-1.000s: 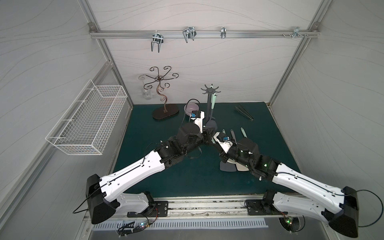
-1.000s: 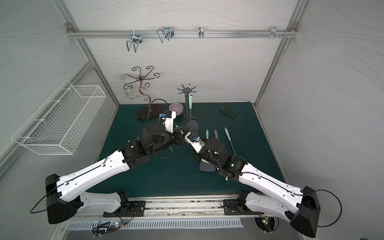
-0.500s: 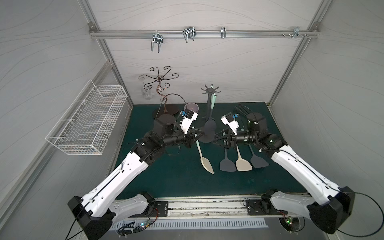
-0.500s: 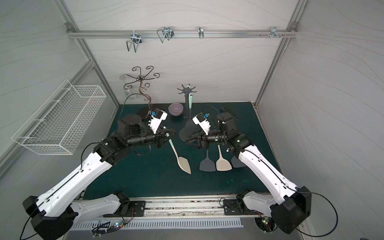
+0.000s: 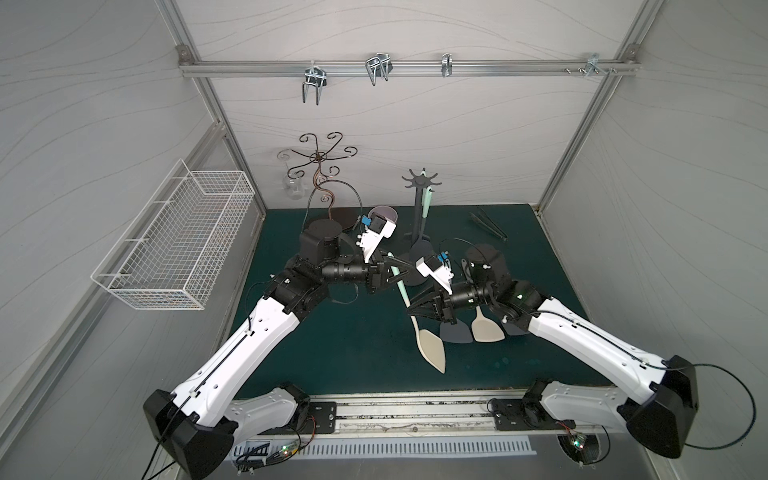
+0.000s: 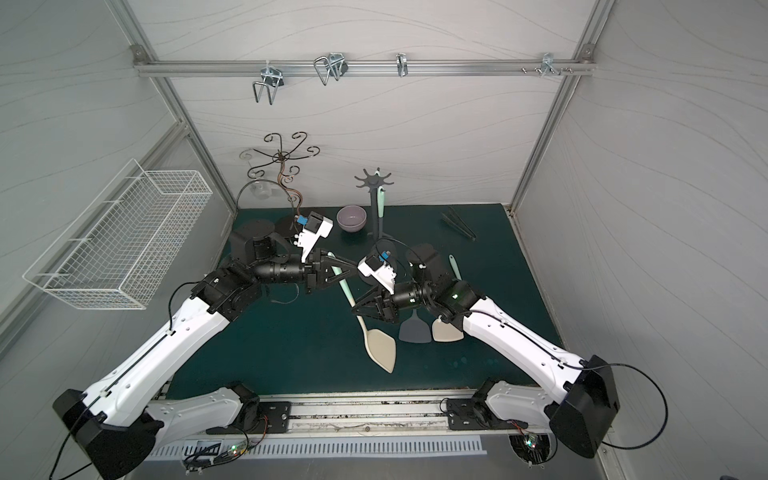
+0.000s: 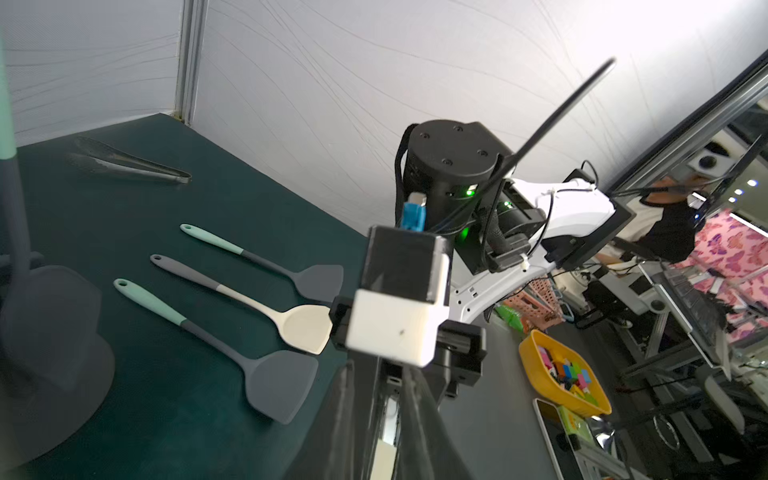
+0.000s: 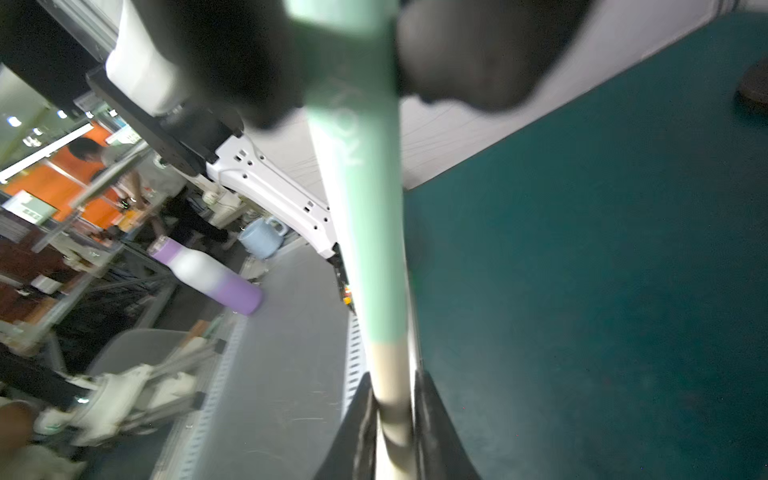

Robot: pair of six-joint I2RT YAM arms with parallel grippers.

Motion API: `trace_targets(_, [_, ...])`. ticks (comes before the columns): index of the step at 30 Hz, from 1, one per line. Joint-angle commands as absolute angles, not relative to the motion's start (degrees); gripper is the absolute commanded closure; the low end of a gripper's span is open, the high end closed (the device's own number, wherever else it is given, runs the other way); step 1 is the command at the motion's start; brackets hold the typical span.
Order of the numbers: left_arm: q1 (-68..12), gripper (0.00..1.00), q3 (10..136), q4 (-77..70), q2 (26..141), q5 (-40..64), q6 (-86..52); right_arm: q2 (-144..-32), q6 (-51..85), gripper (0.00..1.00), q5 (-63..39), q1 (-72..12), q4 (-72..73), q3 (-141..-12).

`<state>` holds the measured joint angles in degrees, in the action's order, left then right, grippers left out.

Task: Take the spatula off the kitchen utensil rack
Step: Place the spatula at the center of the board.

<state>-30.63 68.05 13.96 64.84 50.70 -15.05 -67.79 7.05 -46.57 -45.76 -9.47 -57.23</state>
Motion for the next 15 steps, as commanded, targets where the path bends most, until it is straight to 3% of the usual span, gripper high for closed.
trace_targets(1, [-30.5,1.0,68.5,9.9,64.5,53.6,-16.4,-68.9,7.6,0.89,-44.6,-45.7,-9.0,-57.8])
trace_targets(3, [-30.3,1.0,68.2,10.1,64.5,53.2,-16.2,-69.2,7.6,0.88,-45.3,-45.7,-9.5,-57.9])
trace_targets(6, [-29.8,1.0,68.2,10.4,64.6,52.7,-16.1,-69.9,7.4,1.0,-46.2,-45.7,-10.5,-58.3])
trace_targets(9, [-29.6,1.0,68.4,11.8,64.6,51.8,-15.1,-70.6,6.8,1.0,-47.2,-45.7,-12.1,-59.1])
trace_targets(10, [-29.6,0.93,68.5,12.6,64.7,51.5,-14.6,-70.7,6.6,1.0,-46.7,-45.7,-12.8,-59.4])
trace_targets(12, [-29.5,0.56,68.8,14.2,64.4,50.3,-13.5,-70.3,5.3,1.0,-44.4,-45.6,-15.1,-60.2])
trace_targets(13, [-29.4,0.41,69.0,15.2,64.2,49.2,-13.0,-69.9,4.1,1.0,-43.2,-45.4,-17.0,-60.9])
trace_targets(14, [-29.5,0.32,69.1,16.0,63.8,48.0,-12.2,-69.4,3.1,1.0,-42.0,-45.1,-19.2,-61.5])
trace_targets(15, [-29.4,0.09,69.2,17.1,63.2,46.6,-11.2,-68.8,1.9,1.0,-41.0,-44.1,-21.5,-62.3])
